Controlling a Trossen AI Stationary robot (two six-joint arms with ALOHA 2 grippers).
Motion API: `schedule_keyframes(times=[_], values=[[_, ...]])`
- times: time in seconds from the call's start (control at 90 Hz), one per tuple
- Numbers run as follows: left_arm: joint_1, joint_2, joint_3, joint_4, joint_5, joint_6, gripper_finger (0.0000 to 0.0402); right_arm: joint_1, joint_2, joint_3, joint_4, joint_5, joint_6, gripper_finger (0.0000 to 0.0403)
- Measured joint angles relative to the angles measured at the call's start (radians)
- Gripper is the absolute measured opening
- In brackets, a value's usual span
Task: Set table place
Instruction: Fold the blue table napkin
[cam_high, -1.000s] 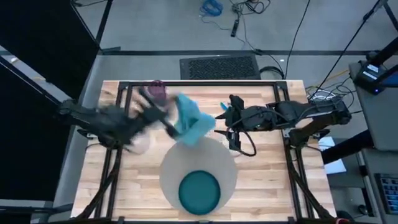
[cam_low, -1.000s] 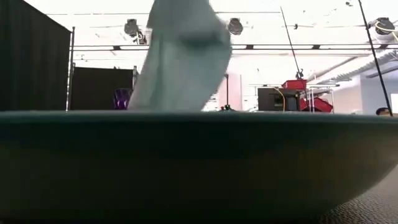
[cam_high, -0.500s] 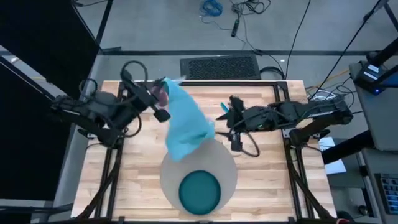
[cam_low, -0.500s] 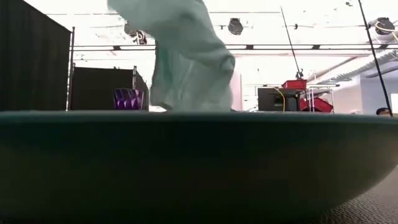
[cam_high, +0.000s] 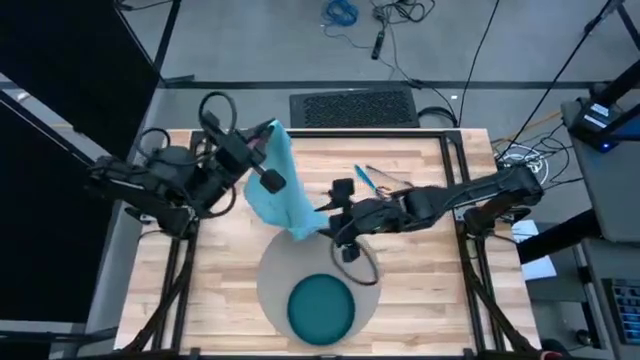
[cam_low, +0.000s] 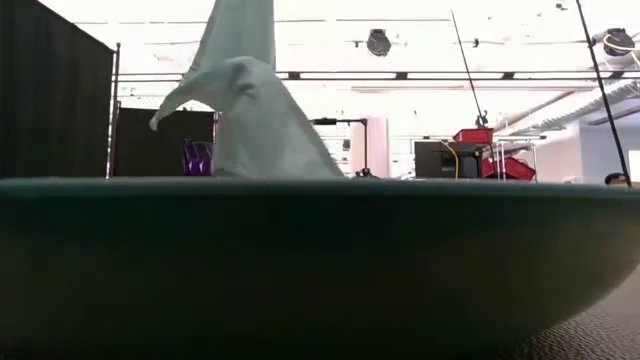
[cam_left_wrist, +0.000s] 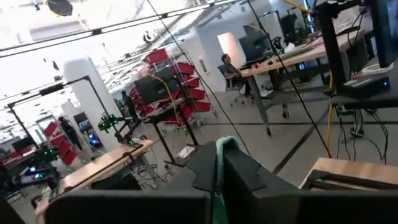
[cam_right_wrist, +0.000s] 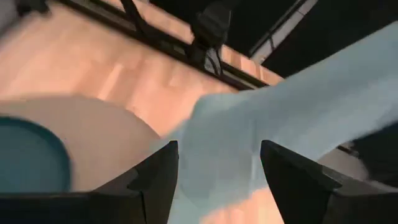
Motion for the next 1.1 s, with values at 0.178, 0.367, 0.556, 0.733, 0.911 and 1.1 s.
schedule_keyframes(times=[0.178,0.367,0.556,0.733,0.911,1.1], values=[[0.028,-0.001,0.0,0.007,-0.006,0.001,0.0,0.017,0.033,0.002,0.064,0.007,0.01,0.0212],[0.041,-0.001,0.012,0.022,0.0,0.009,0.0,-0.002,0.092,0.002,0.016,-0.017,0.097,0.0212],[0.042,-0.002,0.046,0.021,0.002,0.032,0.0,-0.051,0.138,0.002,-0.024,-0.019,0.155,0.0212],[0.03,-0.002,0.051,0.016,-0.01,0.06,0.0,-0.103,0.188,0.002,-0.025,-0.063,0.203,0.0212],[0.025,-0.002,0.051,0.018,-0.046,0.106,0.0,-0.128,0.236,0.002,-0.02,-0.07,0.207,0.0212],[0.017,-0.003,0.051,0.011,-0.05,0.114,0.0,-0.158,0.249,0.002,-0.02,-0.068,0.199,0.0205]])
